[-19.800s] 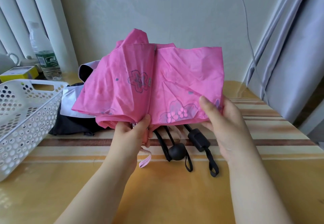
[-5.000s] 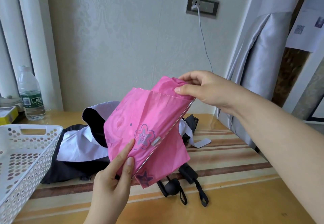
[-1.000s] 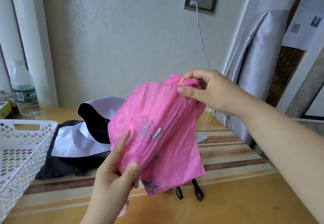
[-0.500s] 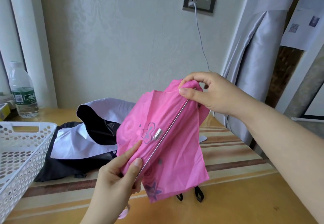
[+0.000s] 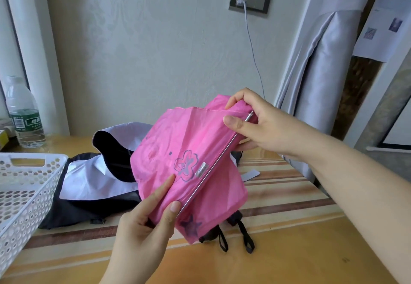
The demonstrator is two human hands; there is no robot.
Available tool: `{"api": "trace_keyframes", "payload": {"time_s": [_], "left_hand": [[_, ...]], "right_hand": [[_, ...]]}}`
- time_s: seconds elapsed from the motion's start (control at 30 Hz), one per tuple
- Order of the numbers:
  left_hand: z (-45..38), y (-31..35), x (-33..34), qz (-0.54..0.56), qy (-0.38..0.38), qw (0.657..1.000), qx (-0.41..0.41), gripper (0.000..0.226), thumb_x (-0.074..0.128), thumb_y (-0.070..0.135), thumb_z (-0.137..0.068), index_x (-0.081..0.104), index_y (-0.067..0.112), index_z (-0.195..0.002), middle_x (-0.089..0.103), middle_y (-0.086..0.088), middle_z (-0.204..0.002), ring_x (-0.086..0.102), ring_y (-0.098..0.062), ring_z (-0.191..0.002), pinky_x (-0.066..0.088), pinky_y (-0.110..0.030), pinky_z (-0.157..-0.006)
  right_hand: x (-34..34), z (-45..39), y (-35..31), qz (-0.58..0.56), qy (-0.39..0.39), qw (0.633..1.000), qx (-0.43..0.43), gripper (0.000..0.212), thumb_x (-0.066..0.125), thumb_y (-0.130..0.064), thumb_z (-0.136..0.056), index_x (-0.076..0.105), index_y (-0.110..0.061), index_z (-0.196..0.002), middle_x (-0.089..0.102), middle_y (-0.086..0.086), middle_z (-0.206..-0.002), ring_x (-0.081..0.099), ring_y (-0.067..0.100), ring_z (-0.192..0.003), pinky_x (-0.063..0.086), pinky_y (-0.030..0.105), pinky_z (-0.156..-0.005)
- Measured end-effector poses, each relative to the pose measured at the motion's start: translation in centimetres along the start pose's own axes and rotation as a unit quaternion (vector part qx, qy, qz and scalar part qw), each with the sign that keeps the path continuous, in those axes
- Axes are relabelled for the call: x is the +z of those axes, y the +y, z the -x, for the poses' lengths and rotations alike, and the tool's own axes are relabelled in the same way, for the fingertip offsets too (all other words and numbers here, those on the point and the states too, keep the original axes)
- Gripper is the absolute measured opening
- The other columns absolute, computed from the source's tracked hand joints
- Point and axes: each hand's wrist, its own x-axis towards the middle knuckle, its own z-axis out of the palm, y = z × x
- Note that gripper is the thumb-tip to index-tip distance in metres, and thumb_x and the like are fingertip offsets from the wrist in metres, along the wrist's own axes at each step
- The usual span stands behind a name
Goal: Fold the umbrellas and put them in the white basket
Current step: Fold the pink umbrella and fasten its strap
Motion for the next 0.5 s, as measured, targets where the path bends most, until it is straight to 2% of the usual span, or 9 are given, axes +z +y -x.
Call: {"api": "trace_keyframes", "payload": {"time_s": [0.03,0.1,0.17,0.23,0.3,0.33,0.43,0.47,0.5], "left_hand": [[0.0,0.1,0.0,0.006,-0.005,1.0,-0.006,0.037,0.067,0.051,-0.066,0.061,0.067,-0.099,0.051,0.0,-0.046,0.041,-0.006,-0.042,0.038,-0.012,-0.043],[0.1,0.5,0.3,0.029,-0.019,0.999,-0.021,0.041,0.077,0.036,-0.076,0.061,0.066,-0.099,0.048,-0.004,-0.044,0.042,-0.005,-0.04,0.038,-0.011,-0.041],[0.4,0.7,0.7,0.068,-0.038,0.996,-0.048,0.045,0.073,0.023,-0.081,0.062,0.063,-0.099,0.047,-0.005,-0.043,0.04,-0.006,-0.038,0.037,-0.012,-0.04],[0.4,0.7,1.3,0.084,-0.063,0.991,-0.086,0.042,0.067,0.022,-0.083,0.065,0.06,-0.102,0.046,-0.01,-0.044,0.038,-0.007,-0.037,0.035,-0.013,-0.039],[0.1,0.7,1.5,0.088,-0.104,0.982,-0.134,0.039,0.067,0.025,-0.084,0.063,0.051,-0.113,0.046,-0.012,-0.048,0.04,-0.009,-0.039,0.034,-0.016,-0.039],[0.1,0.7,1.5,0.076,-0.135,0.976,-0.152,0.041,0.069,0.037,-0.08,0.059,0.05,-0.118,0.049,-0.011,-0.051,0.043,-0.011,-0.042,0.035,-0.017,-0.041],[0.3,0.6,0.9,-0.096,-0.19,0.966,-0.147,0.046,0.055,0.077,-0.067,0.044,0.077,-0.112,0.059,0.002,-0.068,0.054,-0.012,-0.059,0.046,-0.024,-0.057],[0.5,0.9,0.5,-0.22,-0.181,0.953,-0.103,0.042,0.044,0.081,-0.07,0.04,0.079,-0.112,0.061,0.007,-0.076,0.057,-0.01,-0.065,0.049,-0.024,-0.063],[0.6,1.0,0.1,-0.343,-0.13,0.929,-0.037,0.046,0.039,0.078,-0.074,0.045,0.07,-0.119,0.062,0.008,-0.088,0.059,-0.01,-0.073,0.051,-0.024,-0.068]], "right_hand": [[0.2,0.1,0.2,-0.01,0.022,0.999,-0.024,0.042,0.067,-0.062,-0.074,0.053,-0.03,-0.098,0.059,0.017,-0.099,0.063,0.044,-0.082,0.055,0.061,-0.075],[0.4,0.3,0.2,-0.065,0.063,0.994,-0.053,0.036,0.077,-0.053,-0.069,0.058,-0.029,-0.087,0.061,0.006,-0.082,0.056,0.033,-0.07,0.053,0.062,-0.074],[0.3,0.6,0.3,-0.115,0.095,0.986,-0.079,0.026,0.083,-0.028,-0.072,0.058,-0.023,-0.079,0.061,-0.013,-0.07,0.057,0.006,-0.071,0.05,0.04,-0.068],[0.5,1.0,0.3,-0.105,0.116,0.983,-0.095,0.027,0.081,-0.011,-0.075,0.057,-0.021,-0.076,0.061,-0.022,-0.066,0.054,-0.013,-0.071,0.04,0.016,-0.072],[0.9,1.5,0.6,-0.083,0.148,0.981,-0.091,0.028,0.082,-0.011,-0.074,0.056,-0.023,-0.074,0.06,-0.022,-0.065,0.054,-0.013,-0.07,0.038,0.014,-0.071],[1.1,1.7,0.8,-0.075,0.166,0.98,-0.083,0.028,0.082,-0.012,-0.073,0.057,-0.024,-0.073,0.059,-0.02,-0.065,0.053,-0.011,-0.068,0.039,0.016,-0.071],[1.6,2.3,1.6,-0.053,0.194,0.977,-0.069,0.026,0.082,-0.013,-0.073,0.057,-0.021,-0.074,0.059,-0.013,-0.069,0.051,-0.003,-0.065,0.041,0.021,-0.068],[1.8,2.5,1.7,-0.039,0.204,0.976,-0.07,0.026,0.082,-0.011,-0.073,0.057,-0.02,-0.074,0.061,-0.008,-0.072,0.052,-0.002,-0.066,0.04,0.019,-0.067],[2.0,2.6,1.7,-0.021,0.216,0.973,-0.075,0.026,0.081,-0.011,-0.072,0.057,-0.02,-0.075,0.063,-0.003,-0.077,0.054,0.002,-0.067,0.04,0.017,-0.067]]}}
